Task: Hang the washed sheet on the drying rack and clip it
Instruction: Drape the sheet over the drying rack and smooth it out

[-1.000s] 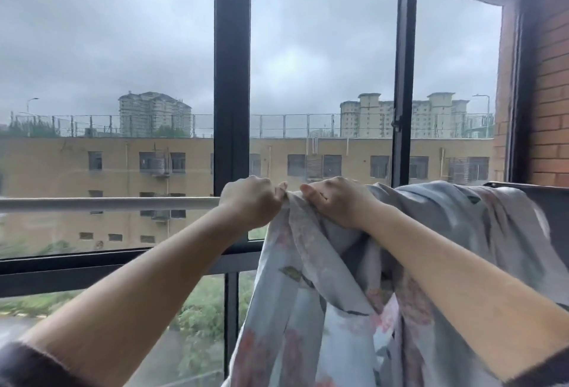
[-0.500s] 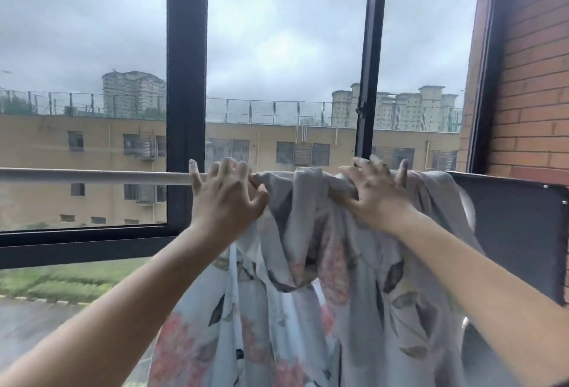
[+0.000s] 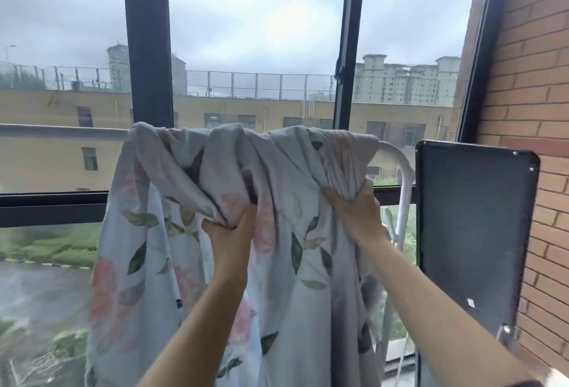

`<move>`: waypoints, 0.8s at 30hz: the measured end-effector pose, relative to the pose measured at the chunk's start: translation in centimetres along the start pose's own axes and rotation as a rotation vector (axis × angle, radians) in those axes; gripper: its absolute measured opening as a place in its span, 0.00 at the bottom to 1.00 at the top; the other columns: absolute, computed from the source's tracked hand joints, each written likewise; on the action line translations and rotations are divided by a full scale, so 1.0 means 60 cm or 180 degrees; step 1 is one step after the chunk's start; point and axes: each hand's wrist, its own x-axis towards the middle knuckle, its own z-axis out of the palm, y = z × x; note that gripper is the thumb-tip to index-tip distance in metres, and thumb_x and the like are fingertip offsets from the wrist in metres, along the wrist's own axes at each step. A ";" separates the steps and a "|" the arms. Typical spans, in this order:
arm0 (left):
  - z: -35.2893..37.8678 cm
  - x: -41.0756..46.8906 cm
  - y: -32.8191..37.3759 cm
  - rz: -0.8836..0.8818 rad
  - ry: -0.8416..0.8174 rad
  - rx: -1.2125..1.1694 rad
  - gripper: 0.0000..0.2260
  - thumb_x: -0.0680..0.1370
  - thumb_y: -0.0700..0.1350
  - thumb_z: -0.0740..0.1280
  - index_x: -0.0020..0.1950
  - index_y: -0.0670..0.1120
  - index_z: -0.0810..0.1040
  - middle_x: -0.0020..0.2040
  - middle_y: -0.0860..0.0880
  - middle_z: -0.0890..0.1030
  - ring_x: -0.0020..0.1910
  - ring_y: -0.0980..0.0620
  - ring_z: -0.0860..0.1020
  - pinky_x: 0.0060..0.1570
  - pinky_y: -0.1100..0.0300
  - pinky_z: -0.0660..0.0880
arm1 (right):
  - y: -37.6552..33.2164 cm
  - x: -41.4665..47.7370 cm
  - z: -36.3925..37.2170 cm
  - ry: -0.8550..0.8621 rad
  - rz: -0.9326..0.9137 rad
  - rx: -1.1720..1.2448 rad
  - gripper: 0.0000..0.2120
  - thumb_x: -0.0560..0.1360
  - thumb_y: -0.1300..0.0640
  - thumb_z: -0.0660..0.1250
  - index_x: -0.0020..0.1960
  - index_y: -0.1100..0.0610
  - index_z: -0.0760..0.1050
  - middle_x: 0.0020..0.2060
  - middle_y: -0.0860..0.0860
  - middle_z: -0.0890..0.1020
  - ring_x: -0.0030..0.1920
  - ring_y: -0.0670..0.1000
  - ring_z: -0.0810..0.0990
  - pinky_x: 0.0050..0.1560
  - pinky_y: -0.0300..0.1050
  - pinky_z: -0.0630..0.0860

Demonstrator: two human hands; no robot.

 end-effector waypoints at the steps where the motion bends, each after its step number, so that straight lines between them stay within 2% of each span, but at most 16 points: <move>1: 0.010 -0.001 -0.008 -0.0223 -0.0179 -0.0024 0.35 0.65 0.58 0.74 0.67 0.48 0.69 0.59 0.50 0.79 0.57 0.50 0.78 0.60 0.46 0.74 | 0.007 -0.004 0.005 -0.0062 -0.0020 0.0154 0.29 0.71 0.44 0.71 0.66 0.57 0.68 0.53 0.52 0.79 0.55 0.56 0.79 0.50 0.43 0.75; 2: 0.020 -0.004 -0.017 -0.0363 -0.0418 0.0076 0.33 0.63 0.62 0.74 0.62 0.47 0.75 0.56 0.49 0.81 0.55 0.49 0.80 0.60 0.46 0.75 | 0.014 -0.012 0.011 -0.0078 -0.0104 0.0177 0.22 0.73 0.47 0.70 0.62 0.58 0.72 0.48 0.51 0.80 0.50 0.54 0.80 0.44 0.39 0.74; 4: 0.039 -0.017 -0.029 -0.0455 -0.0816 0.0345 0.34 0.61 0.64 0.75 0.60 0.46 0.77 0.56 0.48 0.82 0.53 0.50 0.81 0.58 0.50 0.77 | 0.030 -0.032 0.022 0.0043 -0.0344 0.0075 0.15 0.77 0.50 0.66 0.56 0.61 0.75 0.41 0.51 0.80 0.41 0.52 0.78 0.34 0.34 0.70; 6: 0.056 -0.027 -0.043 -0.0253 -0.1086 0.0425 0.23 0.69 0.52 0.76 0.59 0.44 0.78 0.54 0.47 0.83 0.51 0.52 0.82 0.51 0.59 0.79 | 0.047 -0.050 0.028 0.0176 -0.0443 0.0093 0.12 0.79 0.52 0.63 0.50 0.62 0.75 0.35 0.50 0.78 0.35 0.52 0.77 0.29 0.34 0.68; 7: 0.061 -0.028 -0.049 -0.0193 -0.1054 0.0462 0.16 0.72 0.46 0.75 0.56 0.42 0.78 0.51 0.47 0.83 0.48 0.52 0.82 0.46 0.62 0.78 | 0.056 -0.059 0.029 0.0220 -0.0455 0.0143 0.11 0.79 0.53 0.62 0.47 0.62 0.74 0.33 0.49 0.77 0.32 0.51 0.76 0.27 0.33 0.68; 9: 0.059 -0.025 -0.061 -0.0274 -0.0735 0.0618 0.09 0.74 0.43 0.72 0.51 0.41 0.79 0.44 0.48 0.83 0.43 0.51 0.82 0.41 0.62 0.77 | 0.077 -0.074 0.032 0.0302 -0.0513 0.0212 0.11 0.80 0.54 0.62 0.47 0.62 0.75 0.31 0.47 0.76 0.29 0.46 0.74 0.26 0.31 0.68; 11: 0.042 -0.016 -0.083 -0.0328 -0.0456 0.0798 0.08 0.74 0.45 0.72 0.47 0.41 0.80 0.42 0.47 0.83 0.42 0.49 0.81 0.43 0.57 0.77 | 0.102 -0.089 0.038 0.0263 -0.0471 0.0251 0.12 0.79 0.52 0.62 0.50 0.62 0.76 0.31 0.47 0.77 0.29 0.44 0.75 0.27 0.31 0.69; 13: 0.021 -0.012 -0.103 -0.0257 -0.0399 0.1178 0.08 0.74 0.46 0.70 0.45 0.41 0.81 0.43 0.44 0.83 0.44 0.46 0.82 0.48 0.51 0.78 | 0.132 -0.108 0.048 0.0170 -0.0365 0.0223 0.14 0.79 0.51 0.62 0.53 0.61 0.77 0.29 0.46 0.76 0.27 0.45 0.74 0.26 0.33 0.68; 16: -0.024 -0.016 -0.138 -0.0352 -0.0368 0.1723 0.08 0.76 0.46 0.68 0.39 0.45 0.77 0.38 0.45 0.80 0.42 0.45 0.79 0.46 0.51 0.76 | 0.196 -0.154 0.067 0.0005 -0.0249 -0.0058 0.14 0.79 0.52 0.61 0.51 0.62 0.78 0.27 0.44 0.73 0.26 0.45 0.72 0.26 0.33 0.65; 18: -0.055 -0.022 -0.172 -0.0586 -0.0383 0.1939 0.08 0.76 0.47 0.68 0.41 0.43 0.78 0.40 0.45 0.80 0.42 0.44 0.79 0.46 0.51 0.76 | 0.241 -0.193 0.074 -0.0219 -0.0090 -0.0225 0.14 0.79 0.52 0.62 0.48 0.63 0.78 0.27 0.46 0.74 0.28 0.49 0.73 0.28 0.40 0.66; 20: -0.082 -0.033 -0.208 -0.0776 -0.0336 0.2121 0.11 0.76 0.48 0.68 0.47 0.40 0.79 0.44 0.43 0.81 0.45 0.43 0.79 0.46 0.51 0.76 | 0.281 -0.226 0.081 -0.0499 0.0152 -0.0325 0.15 0.79 0.51 0.61 0.49 0.63 0.78 0.31 0.52 0.78 0.33 0.55 0.77 0.33 0.46 0.67; 22: -0.098 -0.047 -0.234 -0.0875 -0.0281 0.2199 0.11 0.76 0.48 0.67 0.48 0.40 0.79 0.44 0.43 0.81 0.45 0.43 0.79 0.43 0.54 0.74 | 0.303 -0.249 0.086 -0.0655 0.0352 -0.0326 0.22 0.78 0.44 0.59 0.49 0.63 0.78 0.37 0.57 0.82 0.39 0.59 0.80 0.36 0.50 0.71; 24: -0.106 -0.053 -0.245 -0.0941 -0.0196 0.2190 0.11 0.76 0.48 0.68 0.47 0.40 0.80 0.41 0.44 0.81 0.41 0.45 0.79 0.38 0.57 0.72 | 0.310 -0.262 0.091 -0.0702 0.0483 -0.0226 0.33 0.73 0.32 0.54 0.46 0.62 0.78 0.36 0.57 0.81 0.39 0.58 0.79 0.37 0.52 0.73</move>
